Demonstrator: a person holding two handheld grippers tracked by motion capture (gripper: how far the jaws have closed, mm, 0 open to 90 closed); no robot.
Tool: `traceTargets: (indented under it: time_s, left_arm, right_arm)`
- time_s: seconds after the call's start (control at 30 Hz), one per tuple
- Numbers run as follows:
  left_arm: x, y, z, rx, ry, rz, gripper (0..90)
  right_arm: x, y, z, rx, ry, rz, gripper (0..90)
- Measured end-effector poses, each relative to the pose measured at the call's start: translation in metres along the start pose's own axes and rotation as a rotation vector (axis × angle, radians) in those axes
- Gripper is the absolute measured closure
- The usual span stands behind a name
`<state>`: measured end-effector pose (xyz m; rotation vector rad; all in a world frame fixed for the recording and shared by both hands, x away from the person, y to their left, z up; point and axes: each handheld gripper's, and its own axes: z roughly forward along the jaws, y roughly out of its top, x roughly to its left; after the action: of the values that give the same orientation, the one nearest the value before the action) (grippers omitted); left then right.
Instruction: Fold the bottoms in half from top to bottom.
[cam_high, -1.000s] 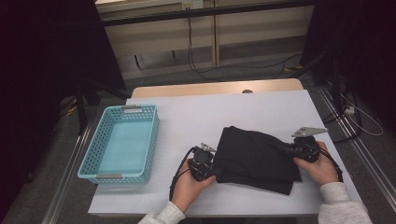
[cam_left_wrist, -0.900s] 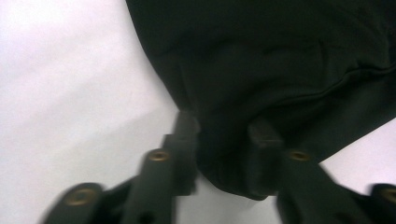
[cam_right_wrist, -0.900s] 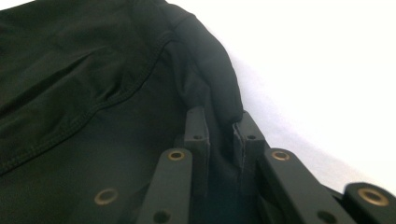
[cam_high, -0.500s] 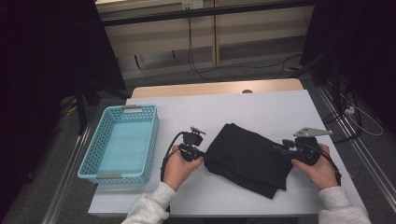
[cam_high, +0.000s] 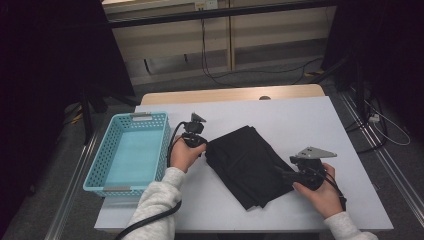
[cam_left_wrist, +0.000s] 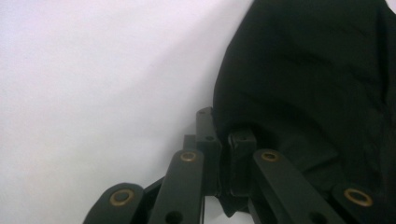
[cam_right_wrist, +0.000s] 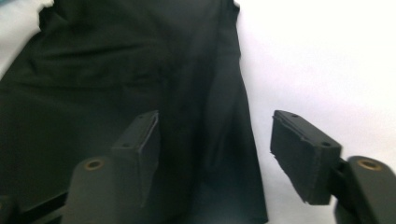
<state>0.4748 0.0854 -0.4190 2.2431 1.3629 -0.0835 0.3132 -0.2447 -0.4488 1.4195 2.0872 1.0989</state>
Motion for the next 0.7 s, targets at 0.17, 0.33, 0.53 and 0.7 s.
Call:
traceTargets:
  time_s: [0.17, 0.33, 0.53, 0.7]
  left_arm:
    - [-0.001, -0.002, -0.004, -0.019, 0.018, 0.005, 69.3]
    - [0.000, -0.006, -0.013, -0.022, 0.040, 0.010, 45.2]
    - [-0.010, -0.007, -0.010, -0.018, 0.051, 0.043, 30.9]
    - [-0.012, -0.005, 0.000, 0.009, 0.082, 0.037, 27.5]
  right_arm:
    - [-0.004, -0.007, 0.009, 0.042, 0.004, 0.059, 28.7]
    - [0.009, -0.007, 0.013, 0.059, 0.012, -0.002, 29.8]
    - [0.013, -0.007, 0.011, 0.061, 0.009, 0.017, 49.9]
    - [0.017, -0.007, 0.010, 0.063, 0.036, 0.032, 66.6]
